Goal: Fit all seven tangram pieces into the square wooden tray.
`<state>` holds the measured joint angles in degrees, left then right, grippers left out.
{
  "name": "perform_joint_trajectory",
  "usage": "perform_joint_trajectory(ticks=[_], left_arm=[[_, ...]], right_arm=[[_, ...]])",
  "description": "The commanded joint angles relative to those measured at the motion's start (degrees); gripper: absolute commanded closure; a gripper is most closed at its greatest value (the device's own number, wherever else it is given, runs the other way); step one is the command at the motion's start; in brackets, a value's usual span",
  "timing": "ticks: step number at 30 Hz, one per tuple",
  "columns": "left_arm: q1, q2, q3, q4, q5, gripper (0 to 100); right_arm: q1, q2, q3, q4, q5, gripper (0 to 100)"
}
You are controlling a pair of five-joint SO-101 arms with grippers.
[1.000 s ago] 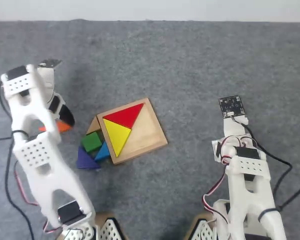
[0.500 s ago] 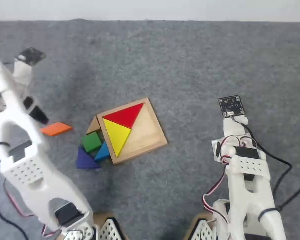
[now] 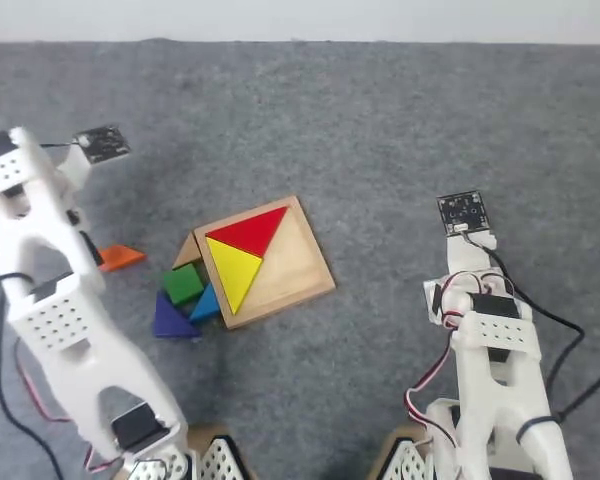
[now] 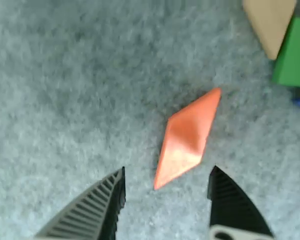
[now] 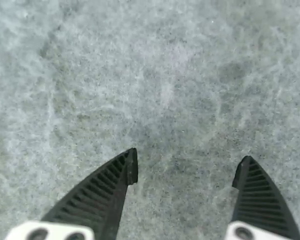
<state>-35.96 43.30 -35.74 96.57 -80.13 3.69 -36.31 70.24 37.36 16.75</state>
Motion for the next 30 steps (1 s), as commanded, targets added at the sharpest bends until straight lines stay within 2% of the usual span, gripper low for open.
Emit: perform_joint_trajectory(ticks=[1,6,10,14,19,21,26,30], left_arm=[[1.2,-0.5,-2.2,1.0,-2.1,74],[1.5,-0.4,2.5,-0.4,-2.1,74],[1.5,-0.4,7.8,-6.5,-2.0,74],[2.1,-0.4,11.9,-13.5,1.4,74],[2.5,-0.4,14.9,-16.3,2.0,74],[2.7,-0.4,16.0,-16.2,2.1,78],[2.7,-0.5,18.0,-16.1,8.2,100],[3.2,-1.1,17.7,-13.3,11.3,99]], right_arm=[[-0.5,-1.3,-0.4,-0.8,0.8,69.1],[-0.5,-1.1,-0.4,-0.9,0.8,69.1],[-0.5,-1.1,-0.4,-0.9,0.8,69.1],[-0.5,-1.1,-0.4,-0.9,0.7,69.1],[-0.5,-1.1,-0.4,-0.9,0.5,69.1],[-0.5,-1.1,-0.4,-0.9,0.5,69.1],[-0.5,-1.3,-0.4,-0.8,0.5,69.1],[-0.5,-1.4,-0.4,-0.7,0.5,69.1]])
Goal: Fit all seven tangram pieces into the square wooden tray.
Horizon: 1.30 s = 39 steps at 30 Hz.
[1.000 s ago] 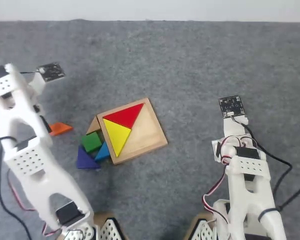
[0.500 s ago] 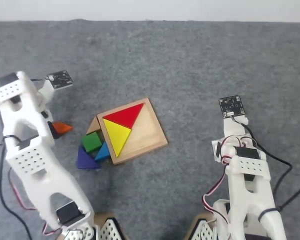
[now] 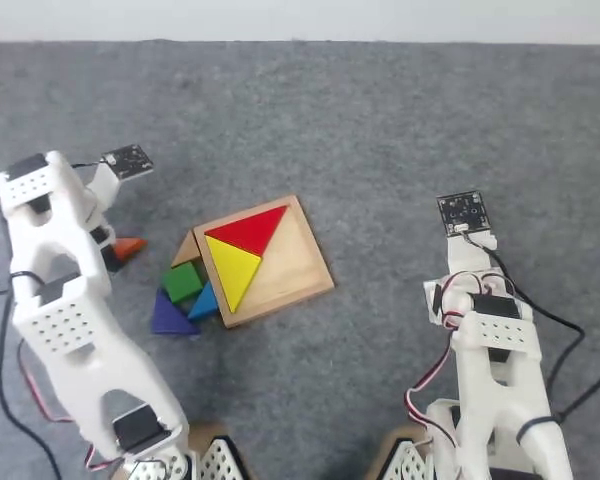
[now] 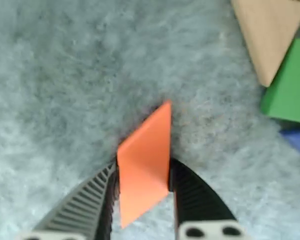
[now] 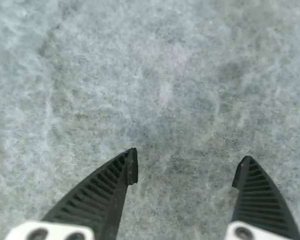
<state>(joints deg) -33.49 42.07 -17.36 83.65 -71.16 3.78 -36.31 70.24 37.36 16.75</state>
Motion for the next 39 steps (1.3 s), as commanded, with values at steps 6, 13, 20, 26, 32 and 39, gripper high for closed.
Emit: perform_joint_trajectory(ticks=[6,13,20,26,32,39], left_arm=[[3.0,0.0,-7.6,8.6,6.8,99],[6.7,0.1,-17.7,16.9,14.5,99],[12.1,-2.1,-17.5,17.1,30.1,99],[20.2,-21.1,-6.2,17.0,47.9,99],[34.2,-37.6,4.4,16.7,66.2,99],[45.8,-30.7,5.8,12.0,83.9,99]], right_arm=[[-0.6,-1.5,-0.4,-0.7,0.6,69.1],[-0.6,-1.5,-0.4,-0.7,0.6,69.1],[-0.6,-1.5,-0.4,-0.7,0.6,69.1],[-0.7,-1.5,-0.4,-0.6,0.6,69.1],[-0.7,-1.5,-0.4,-0.4,0.7,69.1],[-0.7,-1.4,-0.3,-0.4,0.7,69.1]])
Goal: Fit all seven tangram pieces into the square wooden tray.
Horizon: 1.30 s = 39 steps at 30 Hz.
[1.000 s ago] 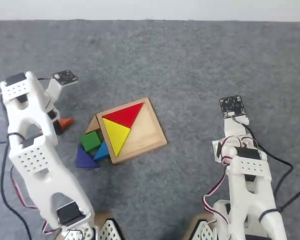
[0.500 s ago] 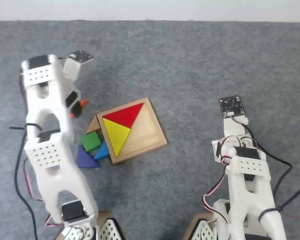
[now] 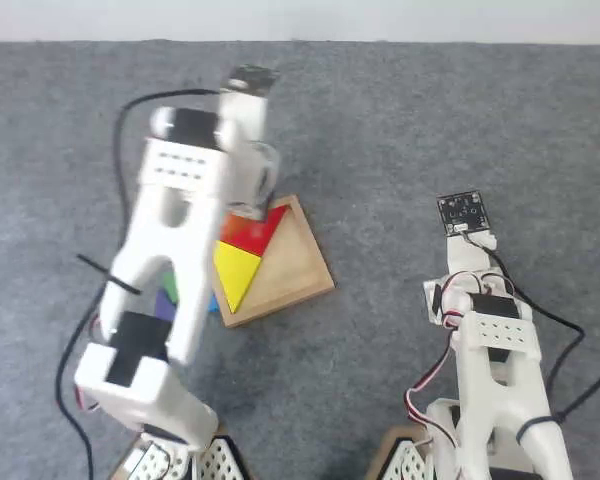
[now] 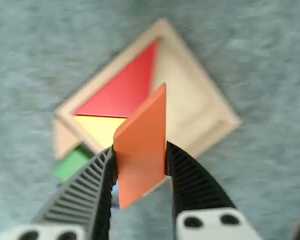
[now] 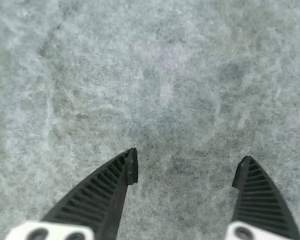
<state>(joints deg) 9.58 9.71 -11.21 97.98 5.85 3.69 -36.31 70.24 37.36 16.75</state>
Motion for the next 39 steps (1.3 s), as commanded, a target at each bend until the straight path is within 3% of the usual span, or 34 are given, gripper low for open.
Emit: perform_joint_trajectory(ticks=[1,7,21,28,39], left_arm=[[3.2,3.5,-0.4,-3.0,8.9,99],[5.7,14.1,-0.4,-4.3,18.0,99],[5.9,21.1,-1.8,-11.6,21.3,99],[5.8,21.3,-2.2,-11.9,21.0,75],[3.8,21.7,-9.0,-10.6,19.0,76]], right_arm=[[-0.6,-1.4,-0.3,-0.4,0.7,69.1],[-0.6,-1.5,-0.3,-0.4,0.7,69.1],[-0.6,-1.5,-0.3,-0.4,0.7,69.1],[-0.6,-1.5,-0.3,-0.4,0.7,69.1],[-0.6,-1.5,-0.3,-0.4,0.7,69.1]])
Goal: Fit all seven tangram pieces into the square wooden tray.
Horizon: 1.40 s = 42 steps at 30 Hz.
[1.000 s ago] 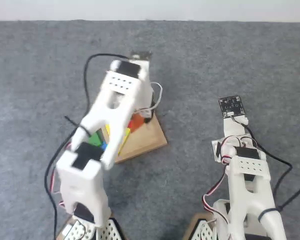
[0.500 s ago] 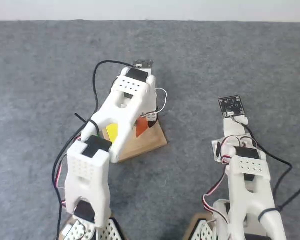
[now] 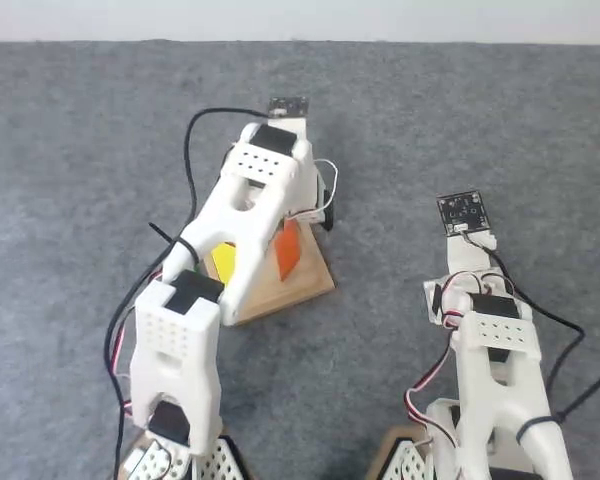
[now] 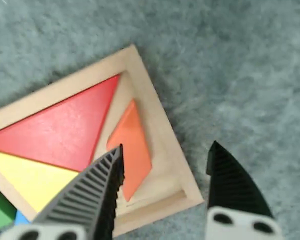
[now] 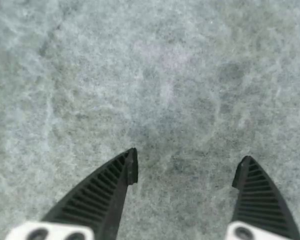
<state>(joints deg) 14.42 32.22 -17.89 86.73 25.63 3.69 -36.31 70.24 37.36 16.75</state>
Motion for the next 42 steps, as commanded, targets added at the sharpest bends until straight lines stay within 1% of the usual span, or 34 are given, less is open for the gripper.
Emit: perform_joint_trajectory(ticks=[1,4,6,9,13,16,19,26,30,35,38,40,42], left_arm=[[-1.1,-0.8,-2.2,0.9,-0.8,77],[-0.6,-0.8,-2.1,3.9,-0.8,77],[0.1,-0.7,-1.8,7.5,-1.1,77],[0.9,-0.8,0.0,10.8,-4.0,77],[1.5,-0.8,3.8,12.4,-6.7,77],[2.6,-0.7,7.3,11.1,-9.5,77],[3.2,-0.7,9.7,8.2,-10.0,78],[3.0,-0.7,10.0,5.0,-11.4,78],[1.5,-0.7,10.0,0.8,-11.7,78],[-0.9,-0.7,9.9,-3.7,-13.9,78],[-2.8,-0.9,7.1,-4.6,-14.4,78],[-4.2,-1.4,3.8,-4.2,-17.3,78],[-4.8,-1.4,-0.8,-1.5,-20.5,78]], right_arm=[[-0.6,-1.5,-0.3,-0.4,0.7,69.1],[-0.6,-1.5,-0.3,-0.4,0.7,69.1],[-0.6,-1.5,-0.3,-0.4,0.7,69.1],[-0.6,-1.5,-0.3,-0.4,0.7,69.1],[-0.6,-1.5,-0.3,-0.4,0.7,69.1],[-0.6,-1.5,-0.3,-0.4,0.7,69.1],[-0.6,-1.5,-0.3,-0.4,0.7,69.1],[-0.6,-1.5,-0.3,-0.4,0.7,69.1],[-0.6,-1.5,-0.3,-0.4,0.7,69.1],[-0.6,-1.5,-0.3,-0.4,0.7,69.1],[-0.6,-1.5,-0.3,-0.4,0.7,69.1],[-0.6,-1.5,-0.3,-0.4,0.7,69.1],[-0.6,-1.5,-0.3,-0.4,0.7,69.1]])
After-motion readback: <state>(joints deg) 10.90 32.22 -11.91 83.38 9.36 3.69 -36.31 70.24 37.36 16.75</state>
